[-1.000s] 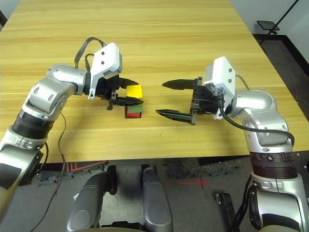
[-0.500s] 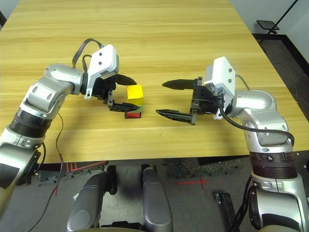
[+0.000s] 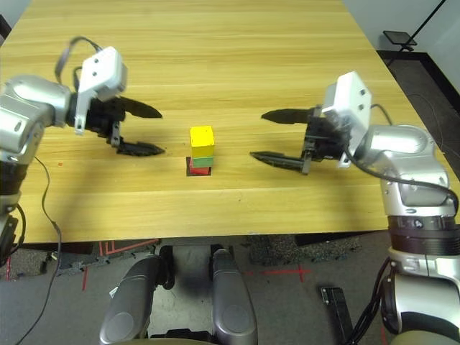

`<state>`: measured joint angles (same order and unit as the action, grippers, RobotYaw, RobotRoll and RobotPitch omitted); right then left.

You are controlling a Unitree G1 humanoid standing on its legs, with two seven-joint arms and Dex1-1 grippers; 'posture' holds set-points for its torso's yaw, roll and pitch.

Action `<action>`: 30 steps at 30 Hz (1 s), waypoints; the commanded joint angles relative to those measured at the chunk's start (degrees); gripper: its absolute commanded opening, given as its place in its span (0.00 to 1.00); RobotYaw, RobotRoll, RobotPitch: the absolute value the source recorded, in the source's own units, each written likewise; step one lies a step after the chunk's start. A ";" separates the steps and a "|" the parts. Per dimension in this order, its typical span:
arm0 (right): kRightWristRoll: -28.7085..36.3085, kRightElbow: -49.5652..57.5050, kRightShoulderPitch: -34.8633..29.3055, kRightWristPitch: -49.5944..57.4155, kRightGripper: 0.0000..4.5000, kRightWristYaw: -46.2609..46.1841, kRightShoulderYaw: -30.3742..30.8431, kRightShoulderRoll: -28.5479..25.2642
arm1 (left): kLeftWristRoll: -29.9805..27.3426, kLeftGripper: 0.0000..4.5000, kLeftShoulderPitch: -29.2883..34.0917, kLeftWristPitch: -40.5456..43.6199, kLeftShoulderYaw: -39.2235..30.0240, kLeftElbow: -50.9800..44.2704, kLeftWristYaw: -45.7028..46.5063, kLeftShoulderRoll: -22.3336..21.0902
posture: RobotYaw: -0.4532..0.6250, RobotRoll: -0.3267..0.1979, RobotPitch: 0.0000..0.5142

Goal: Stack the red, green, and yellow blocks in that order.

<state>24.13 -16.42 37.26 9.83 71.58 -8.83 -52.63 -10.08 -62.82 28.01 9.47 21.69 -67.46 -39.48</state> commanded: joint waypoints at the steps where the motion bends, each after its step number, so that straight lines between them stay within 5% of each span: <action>1: -2.17 -5.05 1.53 -3.81 1.00 -3.77 -2.38 0.38 | 2.99 1.00 -0.92 -2.84 -5.28 8.73 13.19 1.40 | 0.58 0.75 0.56; 6: -8.51 -12.17 5.18 -10.95 1.00 -19.95 -4.41 3.86 | 3.39 1.00 4.68 -9.34 -15.26 10.65 33.27 4.12 | 0.58 0.74 0.58; 15: -12.82 -17.68 5.64 -17.30 1.00 -45.57 -10.92 9.25 | 6.63 1.00 23.82 -16.17 -24.54 -6.28 59.53 11.95 | 0.57 0.75 0.60; 30: -8.91 -8.82 -8.80 -15.84 1.00 -54.68 -17.06 15.11 | 8.38 1.00 34.38 -16.54 -23.49 -20.13 69.04 19.93 | 0.51 0.77 0.64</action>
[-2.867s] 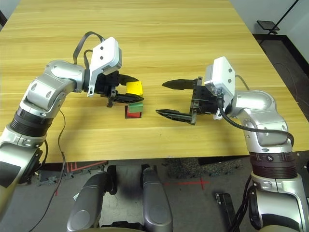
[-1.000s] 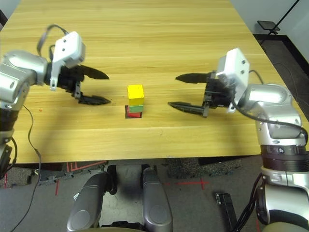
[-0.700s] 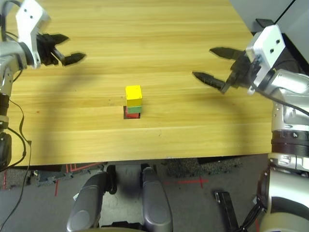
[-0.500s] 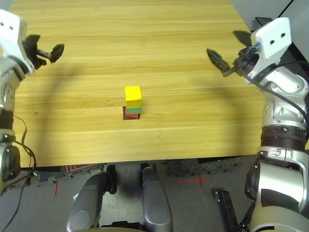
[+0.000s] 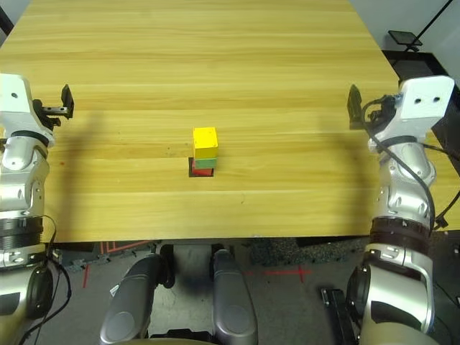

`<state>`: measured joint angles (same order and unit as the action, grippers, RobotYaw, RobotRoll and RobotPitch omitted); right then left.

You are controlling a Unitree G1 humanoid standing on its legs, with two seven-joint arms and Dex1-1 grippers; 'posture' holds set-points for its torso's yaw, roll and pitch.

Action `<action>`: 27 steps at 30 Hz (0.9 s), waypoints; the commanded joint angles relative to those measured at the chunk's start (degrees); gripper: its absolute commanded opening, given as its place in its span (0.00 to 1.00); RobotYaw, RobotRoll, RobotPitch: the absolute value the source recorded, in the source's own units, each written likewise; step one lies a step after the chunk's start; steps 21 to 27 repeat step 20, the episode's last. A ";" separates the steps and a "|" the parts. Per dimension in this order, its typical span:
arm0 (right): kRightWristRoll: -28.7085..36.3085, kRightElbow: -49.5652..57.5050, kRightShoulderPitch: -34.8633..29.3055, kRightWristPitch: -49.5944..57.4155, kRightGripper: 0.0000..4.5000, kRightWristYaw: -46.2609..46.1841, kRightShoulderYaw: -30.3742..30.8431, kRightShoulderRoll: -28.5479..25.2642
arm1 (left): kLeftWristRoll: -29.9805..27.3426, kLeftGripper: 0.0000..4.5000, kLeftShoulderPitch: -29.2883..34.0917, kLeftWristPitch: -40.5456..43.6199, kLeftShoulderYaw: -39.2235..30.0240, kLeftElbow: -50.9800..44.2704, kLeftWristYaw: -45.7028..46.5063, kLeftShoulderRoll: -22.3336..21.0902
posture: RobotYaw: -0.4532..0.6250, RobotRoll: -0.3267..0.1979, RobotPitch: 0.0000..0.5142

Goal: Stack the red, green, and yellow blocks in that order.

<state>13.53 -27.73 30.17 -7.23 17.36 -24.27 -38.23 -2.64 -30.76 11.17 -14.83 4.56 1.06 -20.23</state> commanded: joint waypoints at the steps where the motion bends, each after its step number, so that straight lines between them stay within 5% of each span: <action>1: 1.87 3.36 -2.18 1.57 1.00 -0.39 -1.65 0.69 | 0.95 1.00 3.04 0.60 0.76 -4.00 0.69 0.94 | 0.50 0.77 0.65; 11: 3.18 10.72 -6.79 5.95 1.00 0.10 -1.70 1.96 | 1.13 1.00 8.86 3.97 1.29 -9.76 1.04 1.80 | 0.50 0.76 0.74; 27: 2.14 6.84 -1.71 6.00 1.00 1.81 0.21 1.41 | 1.25 1.00 9.10 4.43 0.23 -10.33 1.71 1.64 | 0.54 0.74 0.73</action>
